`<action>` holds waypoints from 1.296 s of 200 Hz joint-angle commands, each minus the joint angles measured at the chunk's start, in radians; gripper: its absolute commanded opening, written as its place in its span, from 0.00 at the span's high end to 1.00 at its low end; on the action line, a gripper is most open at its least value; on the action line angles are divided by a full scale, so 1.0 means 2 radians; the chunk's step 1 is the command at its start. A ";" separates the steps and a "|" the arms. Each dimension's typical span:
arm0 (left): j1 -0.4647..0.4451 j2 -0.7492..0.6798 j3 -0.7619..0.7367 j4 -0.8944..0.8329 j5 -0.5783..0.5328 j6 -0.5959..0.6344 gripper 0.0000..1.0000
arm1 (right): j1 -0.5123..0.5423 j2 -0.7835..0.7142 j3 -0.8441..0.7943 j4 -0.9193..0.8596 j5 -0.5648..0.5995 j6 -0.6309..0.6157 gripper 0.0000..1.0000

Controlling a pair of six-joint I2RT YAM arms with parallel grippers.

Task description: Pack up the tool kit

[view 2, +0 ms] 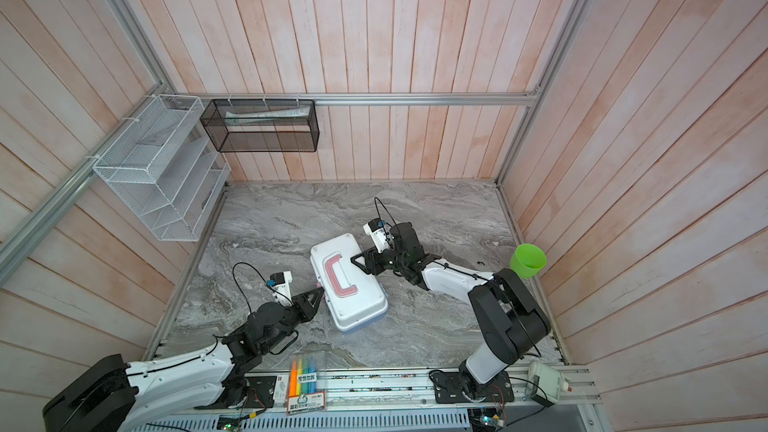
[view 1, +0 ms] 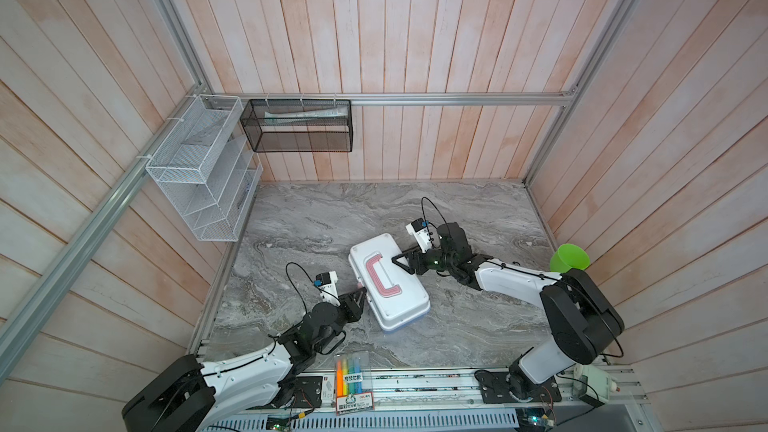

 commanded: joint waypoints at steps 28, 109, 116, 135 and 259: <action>-0.001 -0.071 0.017 -0.135 -0.045 -0.003 0.68 | 0.018 0.024 -0.017 -0.077 0.000 -0.009 0.45; 0.000 -0.062 0.014 -0.199 -0.036 -0.022 0.88 | 0.018 0.031 -0.015 -0.074 -0.002 -0.009 0.45; 0.000 -0.049 0.018 -0.191 -0.032 -0.014 0.90 | 0.018 0.031 -0.015 -0.074 -0.003 -0.009 0.45; 0.000 -0.012 0.034 -0.167 -0.025 0.003 0.91 | 0.018 0.030 -0.016 -0.075 -0.001 -0.008 0.45; 0.000 0.043 0.073 -0.102 0.004 0.042 0.98 | 0.018 0.024 -0.021 -0.073 0.000 -0.008 0.45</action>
